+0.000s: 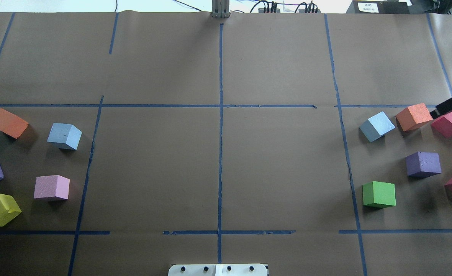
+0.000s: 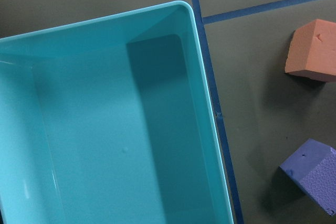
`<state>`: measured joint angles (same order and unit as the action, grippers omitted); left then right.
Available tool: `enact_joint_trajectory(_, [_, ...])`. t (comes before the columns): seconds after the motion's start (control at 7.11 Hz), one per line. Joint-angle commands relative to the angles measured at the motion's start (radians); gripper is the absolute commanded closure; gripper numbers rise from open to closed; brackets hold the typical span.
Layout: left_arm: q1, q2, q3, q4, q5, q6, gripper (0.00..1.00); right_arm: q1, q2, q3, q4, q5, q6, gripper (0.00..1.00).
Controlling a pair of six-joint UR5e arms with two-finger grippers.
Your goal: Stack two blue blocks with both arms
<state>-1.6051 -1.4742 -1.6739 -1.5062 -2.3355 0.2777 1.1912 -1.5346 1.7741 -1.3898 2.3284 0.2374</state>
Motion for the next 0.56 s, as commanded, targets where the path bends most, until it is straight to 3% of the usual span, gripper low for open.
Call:
enact_joint_trajectory(0.0, [-0.001, 0.0, -0.003, 0.0, -0.002, 0.002, 0.0, -0.152, 0.097, -0.031, 0.046, -0.111, 0.17, 0.0])
enact_joint_trajectory(0.42, [-0.001, 0.0, -0.003, 0.0, -0.002, 0.002, 0.0, -0.214, 0.11, -0.132, 0.141, -0.116, 0.171, 0.0])
